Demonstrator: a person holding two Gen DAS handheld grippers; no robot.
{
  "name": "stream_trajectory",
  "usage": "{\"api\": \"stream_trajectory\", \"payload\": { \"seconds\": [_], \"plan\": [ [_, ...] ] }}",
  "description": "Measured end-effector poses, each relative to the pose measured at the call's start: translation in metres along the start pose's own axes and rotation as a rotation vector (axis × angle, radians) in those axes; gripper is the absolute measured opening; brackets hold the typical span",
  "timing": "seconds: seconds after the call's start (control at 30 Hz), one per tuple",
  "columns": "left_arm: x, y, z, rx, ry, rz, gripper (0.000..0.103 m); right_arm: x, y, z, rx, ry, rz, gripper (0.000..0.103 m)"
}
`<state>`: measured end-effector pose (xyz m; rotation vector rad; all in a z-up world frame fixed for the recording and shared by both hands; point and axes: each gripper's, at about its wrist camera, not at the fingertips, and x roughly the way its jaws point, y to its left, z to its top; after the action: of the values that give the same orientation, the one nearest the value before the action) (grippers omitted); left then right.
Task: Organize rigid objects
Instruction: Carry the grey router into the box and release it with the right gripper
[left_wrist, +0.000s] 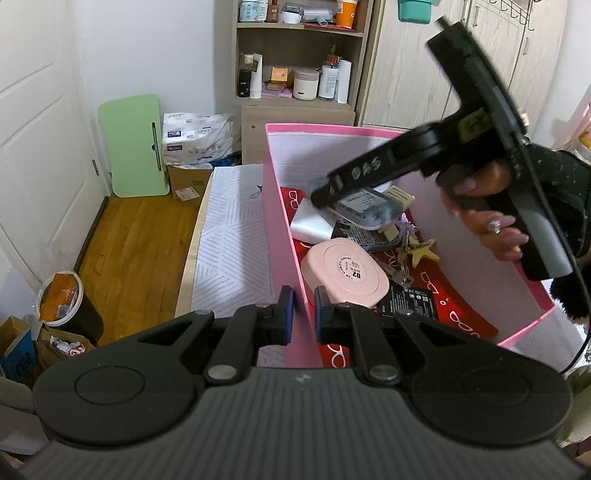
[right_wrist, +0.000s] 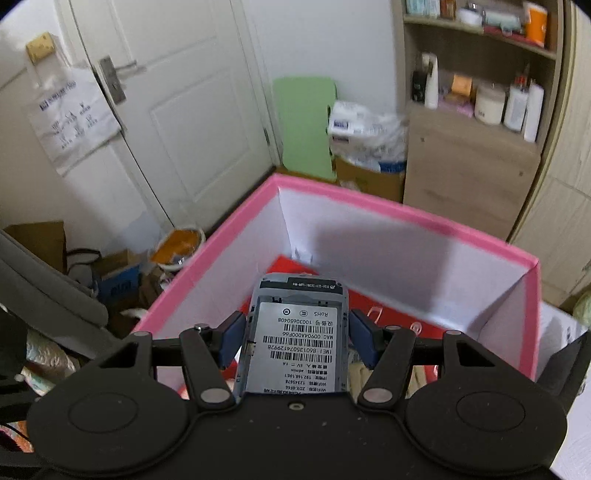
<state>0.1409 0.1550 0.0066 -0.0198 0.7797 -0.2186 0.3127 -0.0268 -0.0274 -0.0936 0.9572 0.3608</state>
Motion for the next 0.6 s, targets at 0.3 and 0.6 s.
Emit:
{"api": "stream_trajectory", "payload": {
  "seconds": [0.3,0.6],
  "plan": [
    [-0.001,0.0,0.001,-0.002,0.004,0.001,0.011,-0.057,0.011,-0.006,-0.046,-0.122,-0.002,0.075],
    [0.0,-0.003,0.0,0.01,0.003,0.017,0.011,-0.161,-0.014,-0.05,-0.064,-0.288,-0.072,0.075]
  ]
}}
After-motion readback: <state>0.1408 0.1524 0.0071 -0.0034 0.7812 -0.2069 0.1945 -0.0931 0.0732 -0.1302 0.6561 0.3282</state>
